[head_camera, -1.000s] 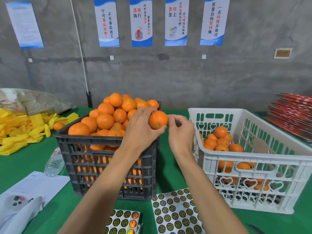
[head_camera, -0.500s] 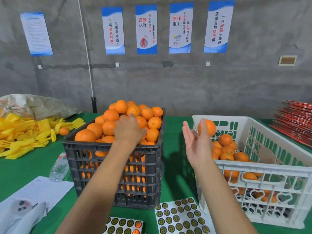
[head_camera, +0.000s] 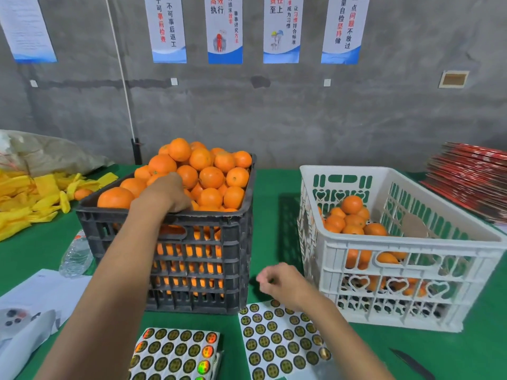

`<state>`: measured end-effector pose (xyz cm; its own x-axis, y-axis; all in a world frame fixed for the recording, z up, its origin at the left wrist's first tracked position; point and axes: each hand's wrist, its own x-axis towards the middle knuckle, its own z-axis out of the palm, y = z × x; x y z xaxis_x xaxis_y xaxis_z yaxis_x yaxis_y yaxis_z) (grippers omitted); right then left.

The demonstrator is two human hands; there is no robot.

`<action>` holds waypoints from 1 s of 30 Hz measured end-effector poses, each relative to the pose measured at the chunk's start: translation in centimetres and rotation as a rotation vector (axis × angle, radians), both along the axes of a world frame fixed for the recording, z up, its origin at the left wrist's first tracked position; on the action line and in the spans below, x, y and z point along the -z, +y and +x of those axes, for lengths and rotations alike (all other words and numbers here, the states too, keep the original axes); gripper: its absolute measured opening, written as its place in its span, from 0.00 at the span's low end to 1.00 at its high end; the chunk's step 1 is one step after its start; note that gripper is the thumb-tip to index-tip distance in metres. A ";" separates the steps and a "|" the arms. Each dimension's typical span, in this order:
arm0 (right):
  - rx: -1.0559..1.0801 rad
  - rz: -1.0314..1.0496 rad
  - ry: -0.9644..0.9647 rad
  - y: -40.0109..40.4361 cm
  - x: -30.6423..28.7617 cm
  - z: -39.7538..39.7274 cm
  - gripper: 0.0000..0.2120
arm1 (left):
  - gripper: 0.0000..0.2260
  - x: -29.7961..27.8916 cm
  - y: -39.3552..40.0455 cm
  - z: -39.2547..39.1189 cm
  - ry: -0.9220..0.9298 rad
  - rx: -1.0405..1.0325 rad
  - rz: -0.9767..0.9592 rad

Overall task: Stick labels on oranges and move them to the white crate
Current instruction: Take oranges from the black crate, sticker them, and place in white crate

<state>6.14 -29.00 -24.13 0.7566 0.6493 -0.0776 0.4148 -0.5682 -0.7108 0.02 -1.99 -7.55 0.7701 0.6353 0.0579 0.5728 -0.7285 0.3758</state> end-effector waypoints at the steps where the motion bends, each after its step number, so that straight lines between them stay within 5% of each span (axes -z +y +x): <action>1: -0.081 -0.111 -0.041 -0.5 1.5 0.0 0.05 | 0.17 0.1 -0.4 -0.1 -0.091 -0.009 0.025; 5: -0.142 -0.103 0.024 -2.5 4.9 -0.2 0.18 | 0.16 0.4 -3.6 0.7 -0.580 0.003 0.153; 7: -0.163 -0.077 0.050 -3.3 5.7 -0.1 0.22 | 0.16 0.3 -5.6 1.6 -0.655 0.051 0.144; 14: -0.079 0.110 -0.031 -3.9 8.2 0.1 0.17 | 0.15 2.8 -8.3 3.6 -0.652 0.170 0.060; 24: -0.007 0.080 -0.195 -2.8 9.6 1.1 0.13 | 0.21 2.7 -8.3 2.8 -0.598 0.161 0.026; 27: 0.091 0.167 -0.181 -2.3 9.7 0.9 0.05 | 0.23 2.8 -8.4 2.7 -0.595 0.157 0.029; 30: 0.163 0.165 -0.107 -1.8 9.7 1.2 0.08 | 0.20 2.8 -8.5 2.5 -0.591 0.142 0.017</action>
<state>7.32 -30.77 -33.87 0.8504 0.5156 0.1049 0.4048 -0.5139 -0.7564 2.56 -10.48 -10.33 0.6813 0.5240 0.5111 0.1674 -0.7913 0.5881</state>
